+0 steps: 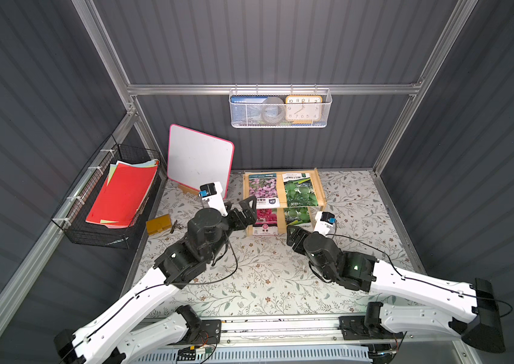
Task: Take the seed bag off the shelf
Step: Pick up the seed packet from the shelf.
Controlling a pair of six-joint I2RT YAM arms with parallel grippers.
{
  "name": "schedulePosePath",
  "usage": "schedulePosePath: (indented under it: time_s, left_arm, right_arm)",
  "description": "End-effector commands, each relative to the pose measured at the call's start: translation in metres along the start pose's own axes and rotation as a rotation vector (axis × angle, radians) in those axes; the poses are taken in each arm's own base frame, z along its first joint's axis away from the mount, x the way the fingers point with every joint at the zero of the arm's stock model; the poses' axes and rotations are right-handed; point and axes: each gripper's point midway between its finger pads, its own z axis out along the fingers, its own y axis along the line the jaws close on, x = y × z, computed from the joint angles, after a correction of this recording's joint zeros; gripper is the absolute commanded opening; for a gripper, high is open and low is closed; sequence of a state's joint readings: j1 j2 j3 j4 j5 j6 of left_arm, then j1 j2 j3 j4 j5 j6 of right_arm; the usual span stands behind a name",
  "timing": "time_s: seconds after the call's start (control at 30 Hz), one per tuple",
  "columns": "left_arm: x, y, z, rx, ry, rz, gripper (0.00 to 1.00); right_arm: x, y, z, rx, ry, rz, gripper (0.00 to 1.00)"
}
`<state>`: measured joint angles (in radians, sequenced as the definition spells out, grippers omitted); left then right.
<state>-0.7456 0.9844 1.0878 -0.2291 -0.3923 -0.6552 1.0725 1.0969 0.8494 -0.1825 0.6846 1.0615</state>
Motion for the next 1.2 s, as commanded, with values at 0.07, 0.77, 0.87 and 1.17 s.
schedulePosePath:
  time_s: [0.07, 0.77, 0.87, 1.17]
  left_arm:
    - [-0.008, 0.018, 0.024, -0.143, 0.011, 0.020, 1.00]
    - [-0.035, 0.075, 0.090, -0.138, 0.061, -0.028, 1.00]
    - [-0.034, 0.080, 0.091, -0.137, 0.067, -0.029, 1.00]
    - [-0.033, 0.087, 0.092, -0.130, 0.060, -0.032, 1.00]
  right_arm:
    - [-0.038, -0.003, -0.003, 0.013, -0.100, 0.178, 0.74]
    - [-0.048, 0.004, 0.040, 0.005, 0.094, 0.402, 0.63]
    - [-0.048, 0.002, 0.043, 0.016, 0.087, 0.415, 0.60]
    - [-0.055, -0.002, 0.048, 0.029, 0.043, 0.417, 0.51]
